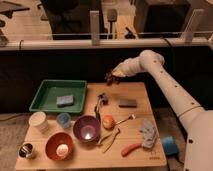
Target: Place grapes in table surface
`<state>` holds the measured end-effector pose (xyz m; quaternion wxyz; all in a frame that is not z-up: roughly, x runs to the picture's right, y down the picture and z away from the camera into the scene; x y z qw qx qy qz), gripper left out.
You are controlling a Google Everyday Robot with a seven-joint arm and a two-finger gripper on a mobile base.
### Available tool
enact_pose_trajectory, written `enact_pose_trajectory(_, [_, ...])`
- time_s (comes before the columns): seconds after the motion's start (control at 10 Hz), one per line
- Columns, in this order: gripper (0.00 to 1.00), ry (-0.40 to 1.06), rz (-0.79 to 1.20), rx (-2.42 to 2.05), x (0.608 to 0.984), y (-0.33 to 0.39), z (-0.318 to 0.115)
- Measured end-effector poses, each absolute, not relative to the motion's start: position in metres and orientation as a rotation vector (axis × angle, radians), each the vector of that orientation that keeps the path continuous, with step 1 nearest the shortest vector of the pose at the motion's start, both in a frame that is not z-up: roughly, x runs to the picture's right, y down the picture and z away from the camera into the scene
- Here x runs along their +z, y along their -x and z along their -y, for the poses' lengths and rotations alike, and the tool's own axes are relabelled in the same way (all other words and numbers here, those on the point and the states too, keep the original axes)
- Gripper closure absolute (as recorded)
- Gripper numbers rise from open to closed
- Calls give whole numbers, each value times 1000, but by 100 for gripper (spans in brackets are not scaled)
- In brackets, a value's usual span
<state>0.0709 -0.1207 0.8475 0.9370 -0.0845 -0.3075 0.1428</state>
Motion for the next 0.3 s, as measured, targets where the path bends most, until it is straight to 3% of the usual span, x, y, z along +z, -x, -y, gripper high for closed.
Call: enact_pose_trajectory(0.3, [95, 123, 603, 280, 827, -79, 141])
